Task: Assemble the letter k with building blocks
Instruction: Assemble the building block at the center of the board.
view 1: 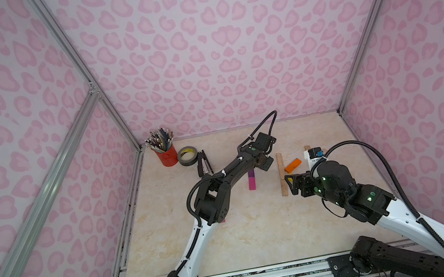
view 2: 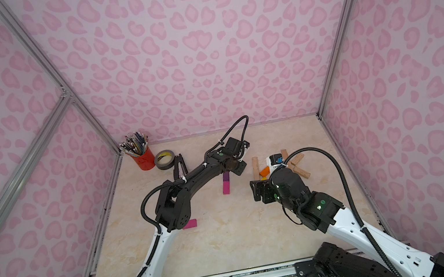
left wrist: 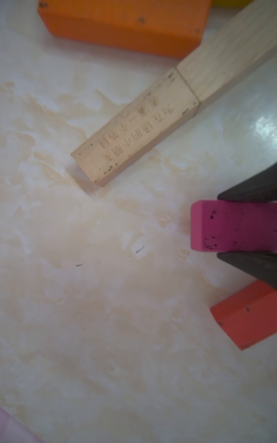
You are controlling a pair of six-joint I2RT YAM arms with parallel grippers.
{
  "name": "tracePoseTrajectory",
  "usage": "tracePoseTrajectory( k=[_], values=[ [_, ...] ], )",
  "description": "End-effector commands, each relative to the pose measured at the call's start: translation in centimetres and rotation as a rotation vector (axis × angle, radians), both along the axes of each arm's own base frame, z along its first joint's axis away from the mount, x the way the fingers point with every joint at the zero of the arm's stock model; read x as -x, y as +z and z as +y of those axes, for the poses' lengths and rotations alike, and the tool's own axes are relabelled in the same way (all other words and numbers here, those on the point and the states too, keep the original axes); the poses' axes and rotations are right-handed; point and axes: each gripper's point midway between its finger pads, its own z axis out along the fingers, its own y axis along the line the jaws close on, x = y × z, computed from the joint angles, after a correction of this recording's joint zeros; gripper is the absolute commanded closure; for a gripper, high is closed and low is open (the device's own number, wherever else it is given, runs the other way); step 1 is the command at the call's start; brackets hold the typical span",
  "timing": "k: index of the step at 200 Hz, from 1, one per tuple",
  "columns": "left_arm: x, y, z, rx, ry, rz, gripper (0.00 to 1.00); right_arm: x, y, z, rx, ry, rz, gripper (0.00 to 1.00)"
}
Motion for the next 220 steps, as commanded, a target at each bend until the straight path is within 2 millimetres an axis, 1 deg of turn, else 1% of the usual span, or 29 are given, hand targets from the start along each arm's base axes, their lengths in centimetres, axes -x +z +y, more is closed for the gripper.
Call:
tracePoseTrajectory(
  k=[1, 22, 33, 65, 93, 123, 159, 220],
  values=[
    [-0.2, -0.6, 0.4, -0.024, 0.001, -0.007, 0.76, 0.0, -0.3, -0.1, 0.000, -0.002, 0.006, 0.07],
    [-0.2, -0.8, 0.3, -0.024, -0.001, -0.005, 0.72, 0.0, -0.3, 0.0, -0.001, -0.001, 0.008, 0.07],
    [-0.2, -0.7, 0.3, -0.026, -0.004, -0.008, 0.68, 0.0, -0.3, 0.0, -0.002, 0.000, 0.009, 0.07],
    [-0.3, -0.6, 0.7, -0.044, -0.002, -0.017, 0.64, 0.0, -0.2, 0.1, -0.002, 0.002, 0.010, 0.07],
    [-0.4, -0.1, 0.7, -0.044, -0.006, -0.029, 0.55, -0.1, -0.2, 0.2, -0.005, 0.006, 0.011, 0.07],
    [-0.5, 0.3, 0.8, -0.044, -0.006, -0.038, 0.55, 0.0, -0.2, 0.2, -0.006, 0.006, 0.013, 0.07],
    [-0.6, 0.7, 1.0, -0.057, -0.002, -0.051, 0.58, 0.0, -0.2, 0.2, -0.008, 0.004, 0.011, 0.07],
    [-0.5, 0.5, 1.4, -0.075, -0.004, -0.053, 0.60, -0.1, -0.3, 0.3, -0.009, 0.005, 0.017, 0.07]
  ],
)
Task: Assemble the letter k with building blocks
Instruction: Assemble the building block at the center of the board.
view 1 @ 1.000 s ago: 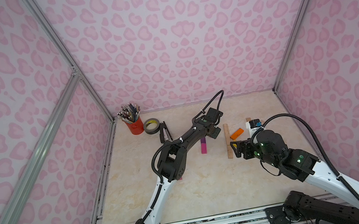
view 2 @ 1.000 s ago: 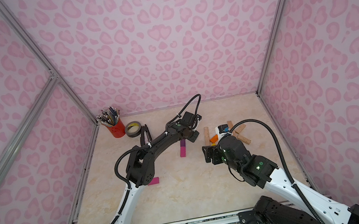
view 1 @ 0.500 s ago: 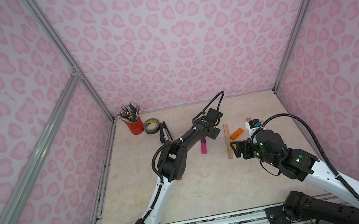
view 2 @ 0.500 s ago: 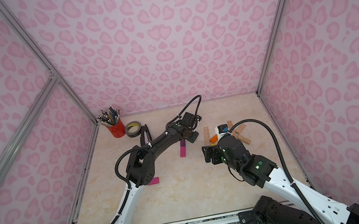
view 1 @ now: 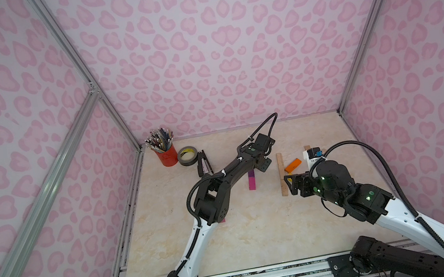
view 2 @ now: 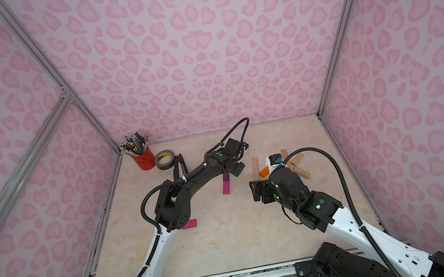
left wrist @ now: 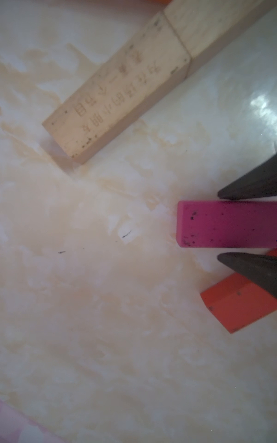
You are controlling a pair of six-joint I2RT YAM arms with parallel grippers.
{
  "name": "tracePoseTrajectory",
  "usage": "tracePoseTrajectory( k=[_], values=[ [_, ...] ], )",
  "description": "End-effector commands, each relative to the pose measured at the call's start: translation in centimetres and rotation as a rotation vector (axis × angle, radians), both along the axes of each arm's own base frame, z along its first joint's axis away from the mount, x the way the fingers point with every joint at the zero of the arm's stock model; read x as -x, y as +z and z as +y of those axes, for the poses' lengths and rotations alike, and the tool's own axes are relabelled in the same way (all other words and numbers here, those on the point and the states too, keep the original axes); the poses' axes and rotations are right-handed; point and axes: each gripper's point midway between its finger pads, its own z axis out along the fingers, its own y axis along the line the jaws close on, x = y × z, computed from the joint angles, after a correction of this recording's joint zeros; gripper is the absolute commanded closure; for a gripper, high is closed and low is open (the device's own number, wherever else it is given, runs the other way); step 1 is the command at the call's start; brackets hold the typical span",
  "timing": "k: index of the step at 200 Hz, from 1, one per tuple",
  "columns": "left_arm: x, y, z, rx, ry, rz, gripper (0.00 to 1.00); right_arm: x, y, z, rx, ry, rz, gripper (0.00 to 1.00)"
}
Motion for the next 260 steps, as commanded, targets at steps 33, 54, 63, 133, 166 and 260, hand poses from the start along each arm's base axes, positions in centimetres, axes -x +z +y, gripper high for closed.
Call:
tracePoseTrajectory(
  k=[33, 54, 63, 133, 166, 260],
  values=[
    [-0.12, 0.96, 0.30, -0.008, -0.004, -0.023, 0.61, -0.07, -0.03, 0.14, -0.008, 0.000, 0.002, 0.07],
    [-0.06, 1.00, 0.34, -0.008, -0.005, -0.021, 0.62, -0.04, -0.12, 0.15, -0.009, 0.000, 0.005, 0.07],
    [-0.03, 0.96, 0.35, -0.009, -0.004, -0.020, 0.62, -0.04, -0.10, 0.15, -0.010, 0.000, 0.005, 0.07],
    [-0.07, 1.31, 0.63, -0.009, 0.002, -0.023, 0.63, -0.03, -0.07, 0.24, -0.016, 0.002, 0.007, 0.07],
    [-0.10, 1.31, 0.72, -0.012, 0.004, -0.025, 0.63, -0.01, -0.13, 0.26, -0.017, 0.002, 0.009, 0.07],
    [-0.10, 1.36, 1.03, -0.011, 0.008, -0.020, 0.63, 0.01, -0.13, 0.31, -0.021, 0.003, 0.010, 0.08]
  ],
)
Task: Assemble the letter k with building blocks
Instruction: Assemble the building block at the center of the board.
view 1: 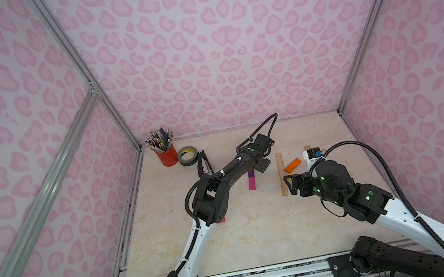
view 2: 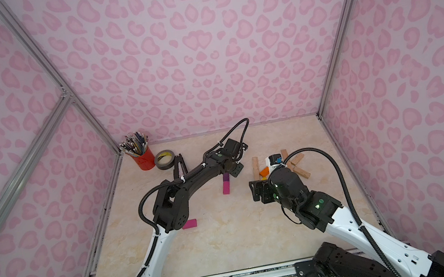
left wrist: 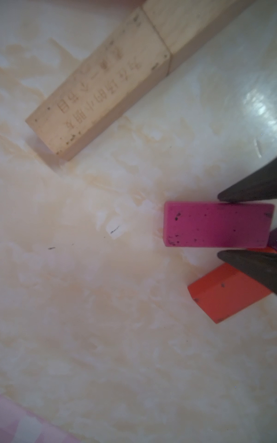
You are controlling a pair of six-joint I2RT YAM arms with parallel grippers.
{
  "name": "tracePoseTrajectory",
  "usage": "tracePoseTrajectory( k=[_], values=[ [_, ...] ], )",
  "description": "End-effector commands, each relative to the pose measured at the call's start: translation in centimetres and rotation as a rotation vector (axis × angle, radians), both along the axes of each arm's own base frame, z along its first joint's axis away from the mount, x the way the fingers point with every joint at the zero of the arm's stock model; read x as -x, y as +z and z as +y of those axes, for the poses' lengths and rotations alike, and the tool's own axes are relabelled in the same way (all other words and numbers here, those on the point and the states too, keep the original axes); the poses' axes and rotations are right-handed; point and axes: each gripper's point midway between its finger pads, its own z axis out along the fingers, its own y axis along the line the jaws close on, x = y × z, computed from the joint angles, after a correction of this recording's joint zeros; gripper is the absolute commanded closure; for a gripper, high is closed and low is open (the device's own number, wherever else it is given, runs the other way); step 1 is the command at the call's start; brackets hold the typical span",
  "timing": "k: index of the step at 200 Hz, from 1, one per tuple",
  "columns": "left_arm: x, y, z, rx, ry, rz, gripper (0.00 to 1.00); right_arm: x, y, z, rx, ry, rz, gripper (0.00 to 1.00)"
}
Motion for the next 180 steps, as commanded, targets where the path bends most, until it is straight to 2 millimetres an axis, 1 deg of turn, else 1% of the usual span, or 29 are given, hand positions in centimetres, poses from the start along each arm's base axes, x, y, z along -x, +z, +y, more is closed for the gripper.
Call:
tracePoseTrajectory(
  k=[1, 48, 64, 83, 108, 129, 132, 133, 136, 154, 156, 160, 166, 171, 176, 180],
  values=[
    [-0.3, 0.9, 0.1, 0.014, 0.009, -0.013, 0.63, 0.0, -0.1, 0.2, -0.006, 0.004, -0.002, 0.08],
    [-0.2, 1.3, 0.1, 0.019, 0.011, -0.015, 0.64, -0.1, 0.0, 0.2, -0.007, 0.004, -0.001, 0.07],
    [-0.2, 2.0, -0.1, 0.039, 0.011, -0.018, 0.63, -0.1, 0.0, 0.2, -0.008, 0.004, -0.002, 0.08],
    [-0.2, 3.5, -0.5, 0.067, 0.010, -0.029, 0.61, -0.1, 0.1, 0.2, -0.011, 0.005, -0.003, 0.08],
    [0.2, 6.1, -0.9, 0.123, 0.016, -0.037, 0.58, -0.1, 0.4, 0.2, -0.014, 0.006, -0.012, 0.08],
    [0.7, 9.2, -0.7, 0.183, 0.038, -0.053, 0.58, -0.1, 0.6, 0.1, -0.016, 0.003, -0.019, 0.07],
    [0.8, 9.1, -0.6, 0.185, 0.043, -0.048, 0.58, -0.1, 0.6, 0.1, -0.015, 0.002, -0.021, 0.07],
    [0.8, 9.7, -0.6, 0.194, 0.045, -0.056, 0.58, -0.1, 0.6, 0.1, -0.015, 0.002, -0.022, 0.07],
    [0.9, 10.7, -0.5, 0.211, 0.050, -0.068, 0.58, -0.1, 0.6, 0.1, -0.015, 0.002, -0.022, 0.07],
    [1.9, 13.5, 0.7, 0.285, 0.087, -0.069, 0.57, -0.2, 0.7, 0.1, -0.009, 0.002, -0.028, 0.07],
    [2.0, 14.1, 0.9, 0.298, 0.091, -0.072, 0.57, -0.2, 0.8, 0.1, -0.008, 0.002, -0.029, 0.07],
    [2.4, 14.6, 1.3, 0.315, 0.096, -0.072, 0.56, -0.2, 0.8, 0.1, -0.008, 0.003, -0.030, 0.07],
    [2.9, 15.7, 2.0, 0.340, 0.108, -0.080, 0.56, -0.2, 0.8, 0.1, -0.005, 0.007, -0.031, 0.07],
    [3.5, 15.9, 2.7, 0.352, 0.119, -0.078, 0.55, -0.3, 0.8, 0.1, -0.003, 0.008, -0.033, 0.07],
    [4.0, 17.1, 3.4, 0.377, 0.128, -0.093, 0.54, -0.3, 0.8, 0.2, 0.000, 0.012, -0.034, 0.07],
    [4.5, 17.3, 4.1, 0.389, 0.141, -0.095, 0.54, -0.3, 0.7, 0.2, 0.002, 0.013, -0.033, 0.07]
  ],
)
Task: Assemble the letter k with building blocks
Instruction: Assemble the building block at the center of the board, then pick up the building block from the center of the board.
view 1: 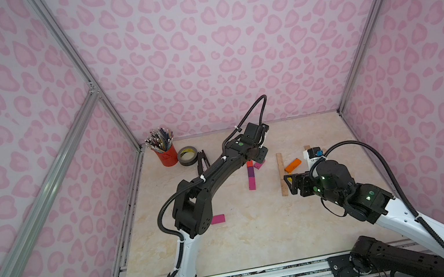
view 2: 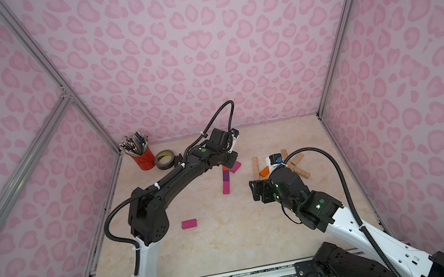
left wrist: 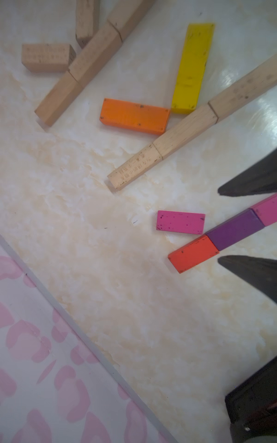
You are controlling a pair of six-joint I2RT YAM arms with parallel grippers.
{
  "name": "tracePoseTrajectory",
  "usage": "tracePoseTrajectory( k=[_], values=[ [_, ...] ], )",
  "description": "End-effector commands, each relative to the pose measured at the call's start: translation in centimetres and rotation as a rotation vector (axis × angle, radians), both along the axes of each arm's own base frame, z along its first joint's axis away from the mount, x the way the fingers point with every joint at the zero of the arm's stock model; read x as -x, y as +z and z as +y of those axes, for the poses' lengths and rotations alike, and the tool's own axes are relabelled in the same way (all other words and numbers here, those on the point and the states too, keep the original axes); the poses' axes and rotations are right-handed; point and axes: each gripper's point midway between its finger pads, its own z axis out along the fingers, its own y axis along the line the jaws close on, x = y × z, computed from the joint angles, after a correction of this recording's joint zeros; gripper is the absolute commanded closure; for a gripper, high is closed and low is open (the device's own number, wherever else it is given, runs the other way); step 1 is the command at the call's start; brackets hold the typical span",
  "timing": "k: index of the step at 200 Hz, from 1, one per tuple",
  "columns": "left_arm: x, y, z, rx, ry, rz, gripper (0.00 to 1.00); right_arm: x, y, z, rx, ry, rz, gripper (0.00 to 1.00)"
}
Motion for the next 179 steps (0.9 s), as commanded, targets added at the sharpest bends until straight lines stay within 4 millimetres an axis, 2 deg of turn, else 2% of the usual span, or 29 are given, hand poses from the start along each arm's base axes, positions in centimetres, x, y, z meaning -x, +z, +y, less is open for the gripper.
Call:
tracePoseTrajectory(
  k=[1, 23, 31, 34, 45, 56, 75, 95, 127, 148, 179],
  values=[
    [1.5, 4.1, 1.9, 0.139, 0.062, -0.034, 0.53, -0.2, 0.4, 0.2, 0.005, 0.013, -0.021, 0.07],
    [4.0, 6.0, 6.7, 0.217, 0.190, -0.053, 0.52, -0.4, 0.2, 0.4, 0.008, 0.021, -0.021, 0.07],
    [4.7, 6.4, 9.1, 0.254, 0.280, -0.058, 0.49, -0.5, 0.2, 0.6, 0.007, 0.027, -0.019, 0.07],
    [5.2, 5.6, 10.2, 0.256, 0.321, -0.043, 0.48, -0.5, 0.1, 0.7, 0.006, 0.028, -0.017, 0.07],
    [6.4, 4.9, 13.7, 0.305, 0.465, -0.017, 0.42, -0.6, 0.0, 1.0, 0.002, 0.038, -0.013, 0.07],
    [7.7, 3.2, 17.1, 0.332, 0.609, 0.042, 0.35, -0.8, -0.2, 1.2, 0.001, 0.045, -0.008, 0.07],
    [10.8, -0.3, 20.4, 0.325, 0.744, 0.152, 0.26, -1.0, -0.5, 1.6, -0.001, 0.056, 0.001, 0.07],
    [13.8, -3.4, 21.7, 0.305, 0.822, 0.247, 0.15, -1.0, -0.8, 2.1, -0.006, 0.073, 0.011, 0.07],
    [17.3, -7.3, 21.7, 0.257, 0.813, 0.318, 0.10, -1.0, -1.0, 2.3, -0.013, 0.077, 0.020, 0.07],
    [18.3, -9.2, 21.8, 0.207, 0.808, 0.346, 0.06, -1.0, -1.1, 2.4, -0.020, 0.079, 0.022, 0.07],
    [18.7, -11.8, 22.5, 0.108, 0.807, 0.369, 0.04, -1.0, -1.0, 2.4, -0.023, 0.078, 0.020, 0.07]
  ],
)
